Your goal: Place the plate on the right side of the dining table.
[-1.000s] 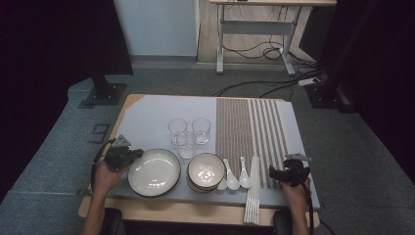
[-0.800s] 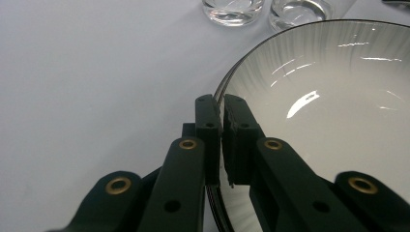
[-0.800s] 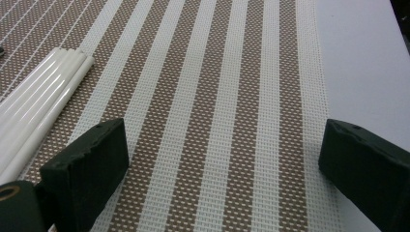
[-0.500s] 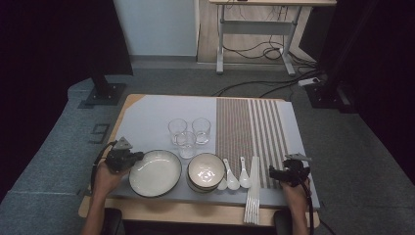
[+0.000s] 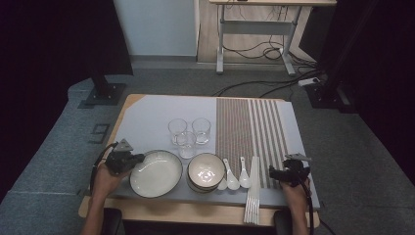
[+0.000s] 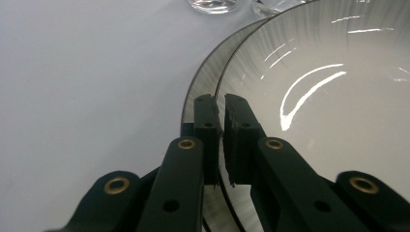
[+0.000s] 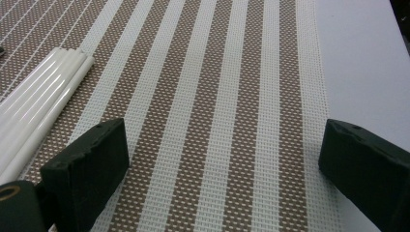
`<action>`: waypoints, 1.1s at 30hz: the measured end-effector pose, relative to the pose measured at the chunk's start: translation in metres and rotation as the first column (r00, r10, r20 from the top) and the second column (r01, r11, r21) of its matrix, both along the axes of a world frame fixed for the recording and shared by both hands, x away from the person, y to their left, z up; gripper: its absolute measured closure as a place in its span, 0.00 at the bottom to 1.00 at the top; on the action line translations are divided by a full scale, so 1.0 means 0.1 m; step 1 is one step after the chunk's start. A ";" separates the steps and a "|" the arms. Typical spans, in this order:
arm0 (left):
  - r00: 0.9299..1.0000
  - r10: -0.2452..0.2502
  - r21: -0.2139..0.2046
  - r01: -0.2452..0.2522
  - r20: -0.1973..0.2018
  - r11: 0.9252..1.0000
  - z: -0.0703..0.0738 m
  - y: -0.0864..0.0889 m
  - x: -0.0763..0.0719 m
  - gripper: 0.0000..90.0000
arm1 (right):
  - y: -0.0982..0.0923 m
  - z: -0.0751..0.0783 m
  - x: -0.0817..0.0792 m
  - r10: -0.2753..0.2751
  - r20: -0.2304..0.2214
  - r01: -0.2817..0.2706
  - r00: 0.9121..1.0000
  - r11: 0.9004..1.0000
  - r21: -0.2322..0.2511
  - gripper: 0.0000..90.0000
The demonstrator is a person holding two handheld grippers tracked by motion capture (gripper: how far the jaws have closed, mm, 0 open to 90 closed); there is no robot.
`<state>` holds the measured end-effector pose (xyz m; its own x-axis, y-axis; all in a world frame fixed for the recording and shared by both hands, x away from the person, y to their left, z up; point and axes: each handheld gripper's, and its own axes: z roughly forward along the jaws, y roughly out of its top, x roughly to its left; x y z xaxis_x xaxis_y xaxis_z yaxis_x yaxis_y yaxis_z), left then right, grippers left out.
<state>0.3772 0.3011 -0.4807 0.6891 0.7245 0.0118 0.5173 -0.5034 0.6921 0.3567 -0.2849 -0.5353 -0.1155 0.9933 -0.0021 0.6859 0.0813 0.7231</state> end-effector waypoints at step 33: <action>0.981 -0.184 0.000 0.184 -0.068 0.983 -0.09 -0.21 -0.14 1.00 | 0.00 0.00 0.00 -0.002 0.001 0.002 1.000 1.000 0.000 0.04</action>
